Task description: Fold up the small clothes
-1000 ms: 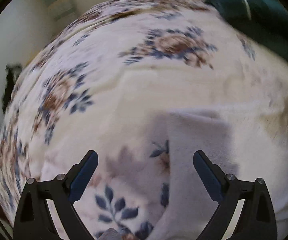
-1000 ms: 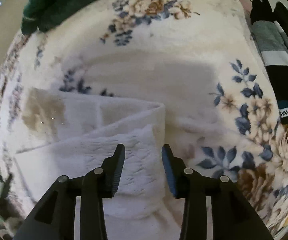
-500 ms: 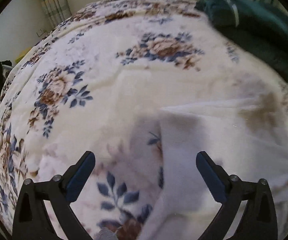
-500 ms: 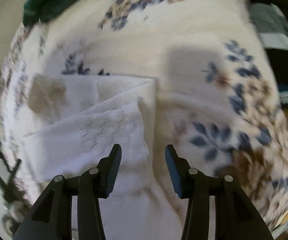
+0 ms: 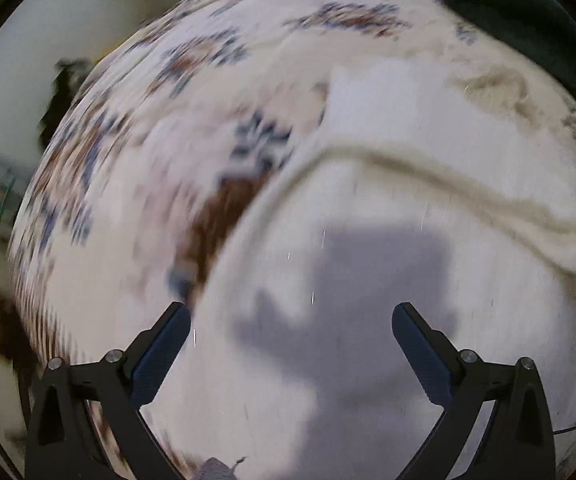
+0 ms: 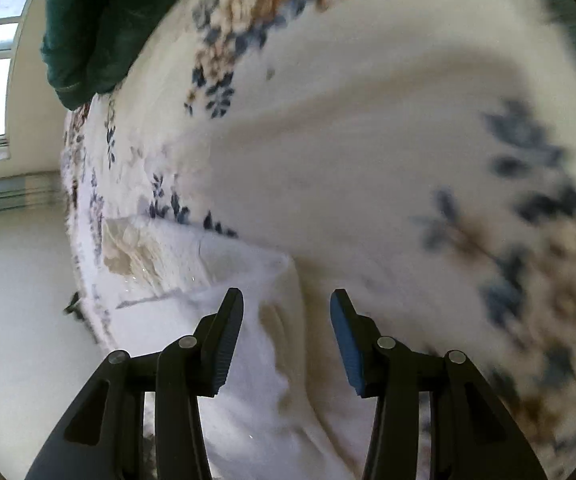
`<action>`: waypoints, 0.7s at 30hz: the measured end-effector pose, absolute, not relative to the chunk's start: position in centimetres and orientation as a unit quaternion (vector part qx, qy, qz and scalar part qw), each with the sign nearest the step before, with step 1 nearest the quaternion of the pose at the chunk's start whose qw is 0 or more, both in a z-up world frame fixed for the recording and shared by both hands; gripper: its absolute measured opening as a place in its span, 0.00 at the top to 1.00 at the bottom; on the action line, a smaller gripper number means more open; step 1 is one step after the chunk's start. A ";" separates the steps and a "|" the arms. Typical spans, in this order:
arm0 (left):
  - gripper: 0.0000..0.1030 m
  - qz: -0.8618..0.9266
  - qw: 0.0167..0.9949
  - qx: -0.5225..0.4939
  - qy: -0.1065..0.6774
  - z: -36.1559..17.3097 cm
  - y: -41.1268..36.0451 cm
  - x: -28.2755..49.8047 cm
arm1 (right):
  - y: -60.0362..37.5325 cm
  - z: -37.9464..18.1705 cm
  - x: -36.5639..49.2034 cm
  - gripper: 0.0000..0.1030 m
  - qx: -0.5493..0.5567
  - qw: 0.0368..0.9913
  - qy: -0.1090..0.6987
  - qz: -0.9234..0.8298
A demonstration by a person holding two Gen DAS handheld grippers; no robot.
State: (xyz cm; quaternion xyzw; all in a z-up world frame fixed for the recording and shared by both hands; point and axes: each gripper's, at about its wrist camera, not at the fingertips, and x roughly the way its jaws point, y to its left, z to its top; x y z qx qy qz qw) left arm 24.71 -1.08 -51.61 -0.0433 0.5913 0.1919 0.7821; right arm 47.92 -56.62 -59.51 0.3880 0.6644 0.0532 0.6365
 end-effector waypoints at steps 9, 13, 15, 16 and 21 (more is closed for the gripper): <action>0.00 0.230 0.761 -0.086 0.600 -52.6 -5.2 20.8 | -56.9 -58.8 51.4 0.94 0.327 0.693 0.640 0.056; 0.00 0.227 0.760 -0.094 0.602 -52.8 -6.5 20.6 | -57.5 -58.8 54.6 0.94 0.301 0.703 0.644 0.038; 0.00 0.226 0.759 -0.098 0.603 -52.9 -7.0 20.4 | -56.4 -60.0 55.7 0.94 0.268 0.698 0.663 0.038; 0.00 0.227 0.758 -0.098 0.604 -52.8 -7.2 20.3 | -56.3 -60.2 55.8 0.94 0.260 0.693 0.672 0.039; 0.00 0.205 0.764 -0.083 0.606 -51.4 -9.2 19.9 | -56.5 -59.6 54.5 0.71 0.270 0.662 0.696 0.068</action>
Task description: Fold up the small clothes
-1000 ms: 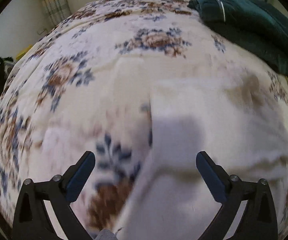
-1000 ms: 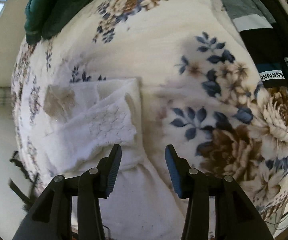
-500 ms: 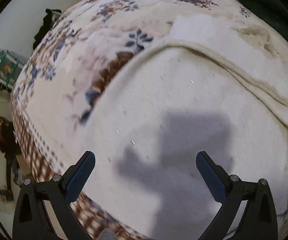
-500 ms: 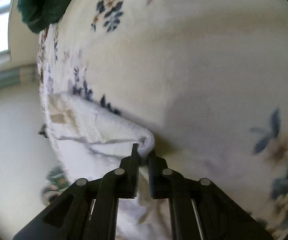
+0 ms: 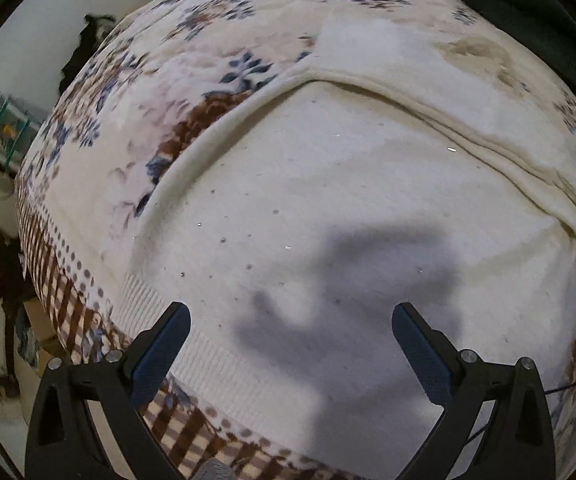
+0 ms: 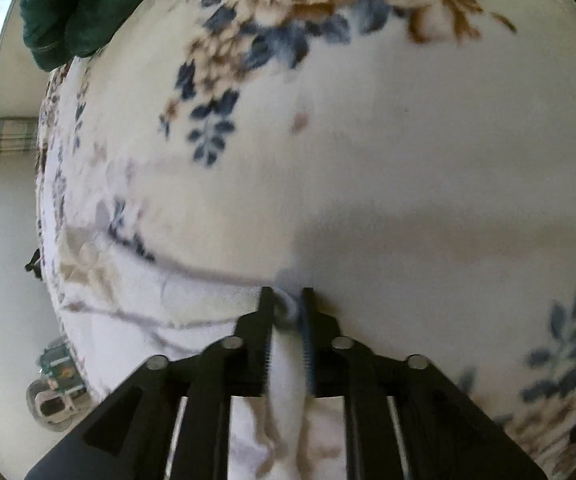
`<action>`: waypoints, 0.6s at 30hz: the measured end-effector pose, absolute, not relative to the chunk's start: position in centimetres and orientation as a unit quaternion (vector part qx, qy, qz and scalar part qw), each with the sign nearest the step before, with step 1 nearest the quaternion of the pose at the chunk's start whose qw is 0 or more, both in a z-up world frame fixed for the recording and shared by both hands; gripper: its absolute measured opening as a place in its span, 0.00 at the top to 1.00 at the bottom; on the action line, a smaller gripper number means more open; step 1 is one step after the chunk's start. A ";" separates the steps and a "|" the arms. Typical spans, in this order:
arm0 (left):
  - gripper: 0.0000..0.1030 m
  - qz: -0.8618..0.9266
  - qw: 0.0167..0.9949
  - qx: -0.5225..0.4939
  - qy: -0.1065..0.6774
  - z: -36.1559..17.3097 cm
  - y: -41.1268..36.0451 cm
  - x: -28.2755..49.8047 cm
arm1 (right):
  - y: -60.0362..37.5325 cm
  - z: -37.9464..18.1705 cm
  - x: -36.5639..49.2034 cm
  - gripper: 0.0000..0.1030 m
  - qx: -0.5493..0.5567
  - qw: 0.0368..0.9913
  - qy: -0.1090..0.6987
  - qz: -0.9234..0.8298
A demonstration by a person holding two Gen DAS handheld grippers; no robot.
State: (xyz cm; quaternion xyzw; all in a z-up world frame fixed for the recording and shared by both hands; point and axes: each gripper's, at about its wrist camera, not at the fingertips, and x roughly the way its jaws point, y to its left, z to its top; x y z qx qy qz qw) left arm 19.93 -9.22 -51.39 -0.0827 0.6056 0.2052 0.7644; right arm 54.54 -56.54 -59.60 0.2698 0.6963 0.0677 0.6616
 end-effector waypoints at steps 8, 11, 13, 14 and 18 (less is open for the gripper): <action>0.00 -0.018 0.748 -0.001 0.663 -53.3 -24.3 17.1 | -62.2 -54.5 44.7 0.53 0.235 0.639 0.728 0.083; 0.00 -0.088 0.726 0.014 0.682 -55.8 -30.3 15.3 | -64.3 -53.9 42.0 0.53 0.245 0.630 0.733 0.078; 0.00 -0.108 0.714 0.042 0.691 -57.9 -33.8 14.4 | -65.1 -54.0 41.4 0.53 0.249 0.628 0.734 0.077; 0.00 -0.107 0.712 0.057 0.691 -58.6 -34.8 14.1 | -65.6 -54.2 41.3 0.53 0.253 0.627 0.733 0.075; 0.00 -0.070 0.712 0.109 0.690 -61.9 -36.5 13.7 | -65.8 -55.3 42.6 0.53 0.262 0.632 0.725 0.077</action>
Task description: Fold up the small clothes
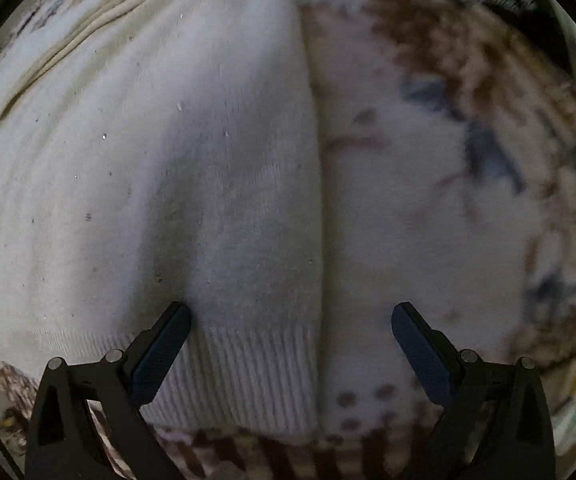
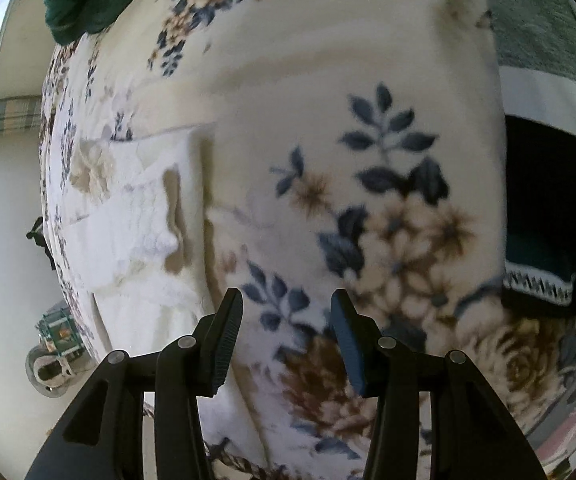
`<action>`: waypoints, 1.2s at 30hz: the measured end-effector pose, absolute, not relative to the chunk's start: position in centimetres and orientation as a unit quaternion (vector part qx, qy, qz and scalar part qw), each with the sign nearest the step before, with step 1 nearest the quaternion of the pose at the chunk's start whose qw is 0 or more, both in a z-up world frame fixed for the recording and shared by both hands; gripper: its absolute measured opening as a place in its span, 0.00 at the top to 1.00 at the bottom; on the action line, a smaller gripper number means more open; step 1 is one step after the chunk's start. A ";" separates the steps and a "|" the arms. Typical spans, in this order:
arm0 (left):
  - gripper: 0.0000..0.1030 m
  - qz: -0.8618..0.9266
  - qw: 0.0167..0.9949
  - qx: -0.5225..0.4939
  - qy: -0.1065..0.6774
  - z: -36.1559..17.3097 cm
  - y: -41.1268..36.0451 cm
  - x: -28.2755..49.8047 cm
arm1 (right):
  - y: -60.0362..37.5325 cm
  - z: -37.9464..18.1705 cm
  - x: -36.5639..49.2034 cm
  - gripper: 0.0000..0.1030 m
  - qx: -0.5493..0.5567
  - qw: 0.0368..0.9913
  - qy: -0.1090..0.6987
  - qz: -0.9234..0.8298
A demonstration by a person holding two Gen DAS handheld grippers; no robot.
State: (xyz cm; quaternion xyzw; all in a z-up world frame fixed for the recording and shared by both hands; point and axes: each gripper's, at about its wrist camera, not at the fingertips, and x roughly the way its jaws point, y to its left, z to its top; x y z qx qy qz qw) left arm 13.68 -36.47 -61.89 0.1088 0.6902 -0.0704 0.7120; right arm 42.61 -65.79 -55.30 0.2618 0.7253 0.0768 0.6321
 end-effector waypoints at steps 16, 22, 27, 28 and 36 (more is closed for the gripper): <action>0.93 -0.069 0.790 0.035 0.608 -53.6 -30.7 11.4 | -58.8 -62.9 52.4 0.54 0.389 0.591 0.696 0.126; 0.93 -0.055 0.804 -0.024 0.592 -50.1 -27.3 11.9 | -55.7 -59.4 52.8 0.92 0.326 0.644 0.686 0.090; 0.93 -0.033 0.813 -0.114 0.570 -46.7 -21.0 12.3 | -51.3 -52.8 54.1 0.93 0.285 0.675 0.673 0.101; 0.93 -0.027 0.813 -0.129 0.567 -46.3 -19.5 12.3 | -50.1 -51.5 54.4 0.93 0.273 0.679 0.673 0.105; 0.93 0.008 0.795 -0.246 0.555 -45.7 -5.4 12.6 | -34.5 -43.4 57.4 0.93 0.205 0.709 0.662 0.129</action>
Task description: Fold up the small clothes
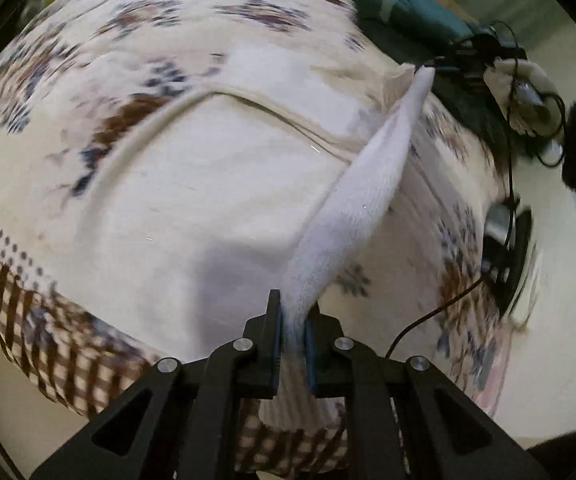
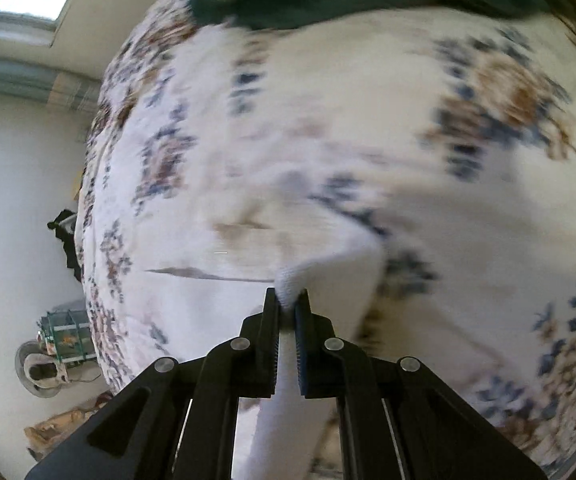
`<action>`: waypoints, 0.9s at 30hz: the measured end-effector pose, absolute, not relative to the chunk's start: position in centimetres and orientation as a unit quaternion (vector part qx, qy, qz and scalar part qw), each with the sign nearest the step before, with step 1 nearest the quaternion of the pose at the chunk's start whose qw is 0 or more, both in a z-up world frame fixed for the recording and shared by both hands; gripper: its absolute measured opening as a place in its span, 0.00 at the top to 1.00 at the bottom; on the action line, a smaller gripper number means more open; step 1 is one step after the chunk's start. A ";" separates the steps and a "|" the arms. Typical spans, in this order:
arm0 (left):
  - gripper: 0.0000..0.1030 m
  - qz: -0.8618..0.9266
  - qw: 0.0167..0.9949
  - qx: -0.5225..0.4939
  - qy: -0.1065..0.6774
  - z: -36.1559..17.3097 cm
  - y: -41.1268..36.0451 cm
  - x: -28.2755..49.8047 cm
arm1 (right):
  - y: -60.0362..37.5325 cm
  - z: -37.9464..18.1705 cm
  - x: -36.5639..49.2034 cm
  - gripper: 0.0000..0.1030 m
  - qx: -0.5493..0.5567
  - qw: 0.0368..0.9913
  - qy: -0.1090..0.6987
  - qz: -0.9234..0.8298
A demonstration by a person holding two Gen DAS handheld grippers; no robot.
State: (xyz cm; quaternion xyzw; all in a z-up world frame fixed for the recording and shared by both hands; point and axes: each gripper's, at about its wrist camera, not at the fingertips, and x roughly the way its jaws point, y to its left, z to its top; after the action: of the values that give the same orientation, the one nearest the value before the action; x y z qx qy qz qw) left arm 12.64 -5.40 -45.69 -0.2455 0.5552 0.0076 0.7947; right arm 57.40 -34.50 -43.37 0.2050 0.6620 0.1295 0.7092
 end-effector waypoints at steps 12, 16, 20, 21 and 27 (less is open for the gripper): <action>0.93 0.040 0.738 -0.386 0.552 -53.3 11.0 10.3 | -5.3 -48.3 59.8 0.93 0.007 0.712 0.690 0.132; 0.93 0.035 0.721 -0.405 0.561 -55.1 12.7 9.4 | -0.1 -51.5 59.5 0.93 -0.038 0.706 0.696 0.124; 0.93 0.032 0.700 -0.427 0.572 -57.7 14.8 9.7 | 3.1 -54.7 59.2 0.93 -0.072 0.697 0.706 0.103; 0.89 0.026 0.687 -0.435 0.581 -58.6 15.3 10.0 | 3.5 -55.3 59.2 0.93 -0.078 0.693 0.710 0.098; 0.37 0.016 0.664 -0.477 0.576 -58.5 18.1 9.0 | 1.9 -54.9 56.5 0.55 -0.027 0.658 0.740 0.134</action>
State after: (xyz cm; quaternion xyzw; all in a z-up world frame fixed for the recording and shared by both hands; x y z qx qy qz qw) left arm 8.99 18.10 -58.51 -0.4772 0.5756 0.0164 0.6639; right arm 56.48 1.90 -54.93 -0.0269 0.7403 0.1338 0.6583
